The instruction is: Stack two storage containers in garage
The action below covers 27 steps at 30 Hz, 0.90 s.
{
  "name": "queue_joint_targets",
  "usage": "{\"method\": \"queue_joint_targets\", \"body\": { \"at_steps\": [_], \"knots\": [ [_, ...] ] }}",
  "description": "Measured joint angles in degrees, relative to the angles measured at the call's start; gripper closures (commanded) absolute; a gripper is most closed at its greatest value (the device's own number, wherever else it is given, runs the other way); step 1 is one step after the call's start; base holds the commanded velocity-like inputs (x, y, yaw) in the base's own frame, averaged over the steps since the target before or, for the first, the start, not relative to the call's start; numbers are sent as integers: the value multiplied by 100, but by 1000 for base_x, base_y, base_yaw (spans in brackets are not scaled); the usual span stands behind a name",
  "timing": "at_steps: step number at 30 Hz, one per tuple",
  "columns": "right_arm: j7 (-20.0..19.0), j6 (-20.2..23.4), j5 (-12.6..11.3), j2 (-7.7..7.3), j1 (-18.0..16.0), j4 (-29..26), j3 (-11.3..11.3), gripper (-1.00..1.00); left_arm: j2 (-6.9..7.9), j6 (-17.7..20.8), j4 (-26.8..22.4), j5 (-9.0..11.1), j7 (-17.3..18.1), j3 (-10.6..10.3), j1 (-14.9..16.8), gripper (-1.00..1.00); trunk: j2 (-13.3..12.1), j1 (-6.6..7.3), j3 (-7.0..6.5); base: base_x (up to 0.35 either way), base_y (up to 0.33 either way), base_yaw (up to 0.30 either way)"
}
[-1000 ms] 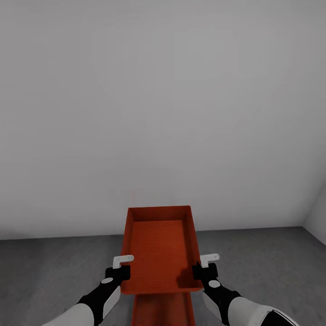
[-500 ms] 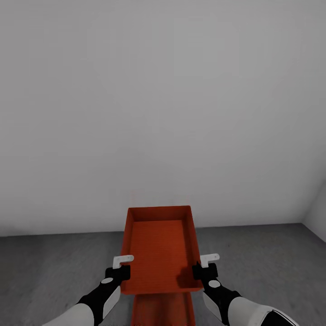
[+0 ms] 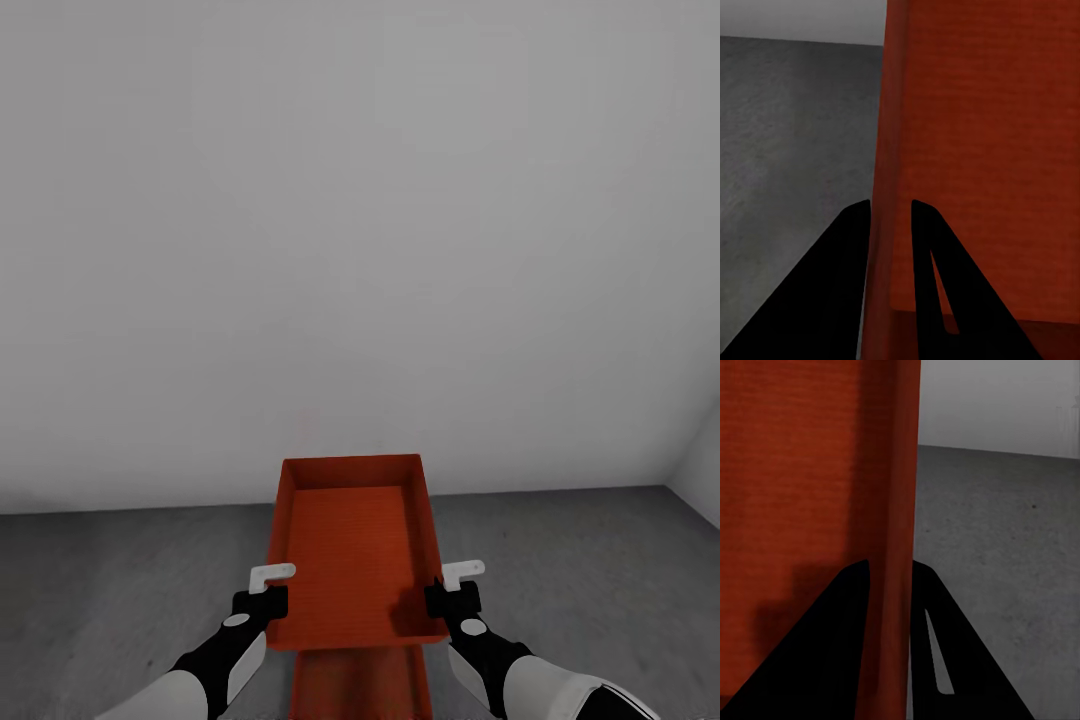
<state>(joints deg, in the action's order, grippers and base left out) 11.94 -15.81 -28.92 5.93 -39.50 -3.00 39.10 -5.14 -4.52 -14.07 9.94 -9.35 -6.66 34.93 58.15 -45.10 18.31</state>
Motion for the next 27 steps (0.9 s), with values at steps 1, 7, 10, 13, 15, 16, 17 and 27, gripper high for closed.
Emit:
{"method": "queue_joint_targets", "body": {
  "at_steps": [1,7,10,13,15,16,17,27],
  "knots": [
    [0,0,-1,0,0,1,0,100,0,1,0,0,-1,0,0,100,0,0,9,0,0,0],
    [-2,0,-2,0,0,1,0,100,0,1,0,0,-1,-1,0,100,0,0,65,0,0,0],
    [-2,0,-1,0,0,2,0,100,0,0,0,0,-1,1,-2,100,0,0,93,0,0,0],
    [-1,0,-1,0,0,1,0,100,0,2,0,0,-1,-1,0,100,0,0,120,0,0,0],
    [-1,0,-2,0,0,1,-1,100,0,4,0,0,-1,-3,2,100,0,0,139,0,0,0],
    [-1,0,-2,0,0,1,-1,100,0,3,0,0,-1,-3,2,100,0,0,148,0,0,0],
    [-2,0,-2,0,0,1,-1,100,0,3,0,0,-1,-2,1,100,0,0,157,0,0,0],
    [1,0,-1,0,0,-1,0,100,0,1,0,0,0,-1,1,100,0,0,250,0,0,0]
  ]
}}
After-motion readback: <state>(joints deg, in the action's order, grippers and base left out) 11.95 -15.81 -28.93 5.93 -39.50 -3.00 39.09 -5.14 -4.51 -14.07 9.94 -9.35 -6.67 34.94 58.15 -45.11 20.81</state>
